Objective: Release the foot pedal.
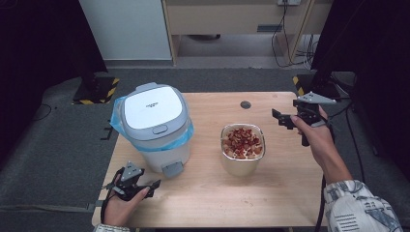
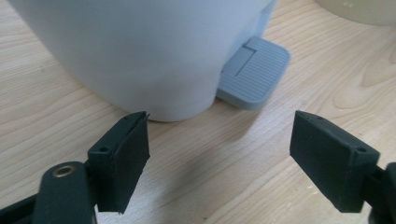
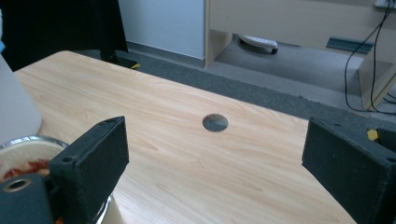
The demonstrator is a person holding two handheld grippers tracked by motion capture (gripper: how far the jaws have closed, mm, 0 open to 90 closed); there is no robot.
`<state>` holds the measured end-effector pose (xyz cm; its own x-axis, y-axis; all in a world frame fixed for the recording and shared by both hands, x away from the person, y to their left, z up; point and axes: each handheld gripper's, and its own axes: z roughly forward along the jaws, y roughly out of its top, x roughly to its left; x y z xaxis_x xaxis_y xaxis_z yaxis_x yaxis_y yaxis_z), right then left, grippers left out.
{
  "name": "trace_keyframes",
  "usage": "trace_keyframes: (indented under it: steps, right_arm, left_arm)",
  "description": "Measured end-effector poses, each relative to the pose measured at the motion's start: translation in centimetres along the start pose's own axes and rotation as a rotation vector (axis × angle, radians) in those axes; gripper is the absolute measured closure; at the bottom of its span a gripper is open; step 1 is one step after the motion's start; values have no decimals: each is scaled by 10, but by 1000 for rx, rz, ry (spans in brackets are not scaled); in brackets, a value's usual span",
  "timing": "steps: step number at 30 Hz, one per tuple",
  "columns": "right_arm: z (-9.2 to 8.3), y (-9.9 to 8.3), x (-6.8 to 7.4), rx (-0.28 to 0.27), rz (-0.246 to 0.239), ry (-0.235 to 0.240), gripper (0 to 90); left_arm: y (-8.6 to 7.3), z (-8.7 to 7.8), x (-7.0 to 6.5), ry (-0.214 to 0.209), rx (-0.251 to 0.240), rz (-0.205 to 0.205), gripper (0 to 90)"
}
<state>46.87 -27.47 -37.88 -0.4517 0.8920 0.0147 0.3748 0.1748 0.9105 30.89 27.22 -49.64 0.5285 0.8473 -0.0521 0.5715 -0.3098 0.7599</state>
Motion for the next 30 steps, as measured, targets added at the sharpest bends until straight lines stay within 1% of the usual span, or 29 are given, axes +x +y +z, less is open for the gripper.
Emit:
trace_keyframes:
  steps: [4,7,9,16,24,30]
  right_arm:
    - [-3,-13,-5,14,9,-10,74]
    - [-4,-23,-8,28,16,-15,74]
    - [-4,-31,-9,38,15,-18,74]
    - [-1,-55,-15,76,37,-36,76]
    - [5,-82,-17,121,59,-41,77]
    - [10,-101,-15,157,70,-42,77]
  left_arm:
    - [-1,3,5,24,1,-26,151]
    - [-1,7,9,38,12,-38,137]
    - [-1,7,12,46,8,-45,133]
    - [-2,12,20,79,20,-52,126]
    - [-3,16,24,89,36,-56,121]
    - [-5,22,28,96,63,-52,117]
